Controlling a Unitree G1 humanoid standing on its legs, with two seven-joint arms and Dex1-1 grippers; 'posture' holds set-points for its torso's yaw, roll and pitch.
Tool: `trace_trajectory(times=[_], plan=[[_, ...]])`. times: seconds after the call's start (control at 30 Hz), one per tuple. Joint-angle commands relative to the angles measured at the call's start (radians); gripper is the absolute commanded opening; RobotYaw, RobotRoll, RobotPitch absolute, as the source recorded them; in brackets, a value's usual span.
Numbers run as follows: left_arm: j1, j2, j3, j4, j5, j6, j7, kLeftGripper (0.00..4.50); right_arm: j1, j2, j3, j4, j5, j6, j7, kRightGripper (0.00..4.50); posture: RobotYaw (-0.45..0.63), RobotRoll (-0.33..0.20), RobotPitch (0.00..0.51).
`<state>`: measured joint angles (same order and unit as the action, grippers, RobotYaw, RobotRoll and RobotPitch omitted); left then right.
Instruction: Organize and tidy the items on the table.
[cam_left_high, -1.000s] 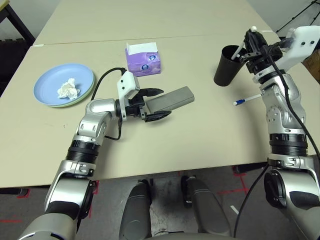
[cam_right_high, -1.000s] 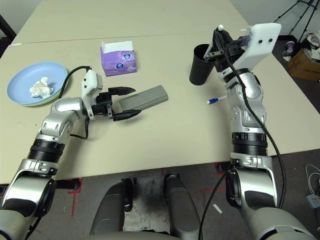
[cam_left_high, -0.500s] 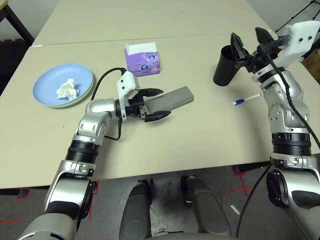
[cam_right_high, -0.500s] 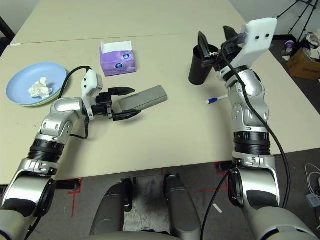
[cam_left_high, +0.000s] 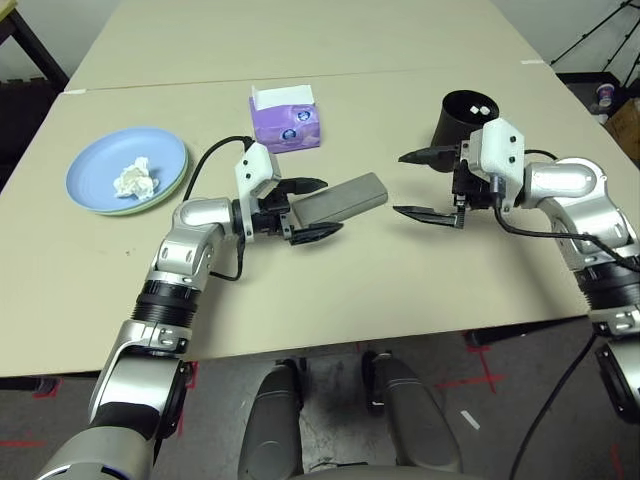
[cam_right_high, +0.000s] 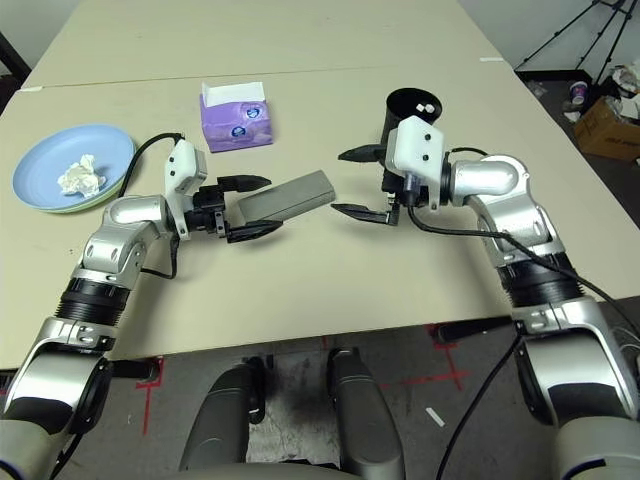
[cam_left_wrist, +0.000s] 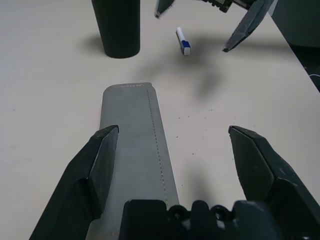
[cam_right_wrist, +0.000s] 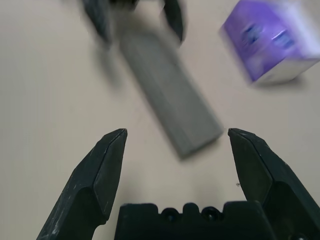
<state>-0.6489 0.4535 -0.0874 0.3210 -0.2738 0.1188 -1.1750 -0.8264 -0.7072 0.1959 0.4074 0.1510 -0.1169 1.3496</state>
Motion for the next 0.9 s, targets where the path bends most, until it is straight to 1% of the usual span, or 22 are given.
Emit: trace_trajectory(times=[0.03, 0.1, 0.13, 0.27, 0.37, 0.6, 0.9], plan=[[0.021, 0.006, -0.010, -0.024, 0.003, 0.007, 0.001, 4.50, -0.053, -0.044, 0.055, 0.080, -0.059, -0.011, 0.119, 4.45, -0.08, 0.000, 0.192], [0.024, 0.004, -0.012, -0.029, 0.002, 0.010, 0.002, 4.50, -0.123, -0.118, 0.148, 0.153, -0.174, 0.018, 0.224, 4.45, -0.08, 0.000, 0.192], [0.024, 0.003, -0.012, -0.031, 0.002, 0.010, 0.002, 4.50, -0.156, -0.146, 0.193, 0.188, -0.222, 0.012, 0.252, 4.45, -0.08, 0.000, 0.192], [0.025, 0.002, -0.012, -0.034, 0.002, 0.013, 0.003, 4.50, -0.244, -0.182, 0.300, 0.285, -0.321, -0.020, 0.265, 4.45, -0.08, 0.000, 0.190], [0.025, 0.002, -0.012, -0.037, 0.002, 0.015, 0.005, 4.50, -0.282, -0.180, 0.338, 0.343, -0.385, -0.075, 0.265, 4.45, -0.08, 0.000, 0.190], [0.026, -0.001, -0.014, -0.044, -0.001, 0.020, 0.007, 4.50, -0.343, -0.122, 0.354, 0.441, -0.490, -0.205, 0.243, 4.45, -0.08, 0.000, 0.193], [0.036, 0.001, -0.013, -0.057, -0.001, 0.027, 0.010, 4.50, -0.401, -0.068, 0.338, 0.542, -0.558, -0.288, 0.190, 4.45, -0.07, 0.000, 0.196]])
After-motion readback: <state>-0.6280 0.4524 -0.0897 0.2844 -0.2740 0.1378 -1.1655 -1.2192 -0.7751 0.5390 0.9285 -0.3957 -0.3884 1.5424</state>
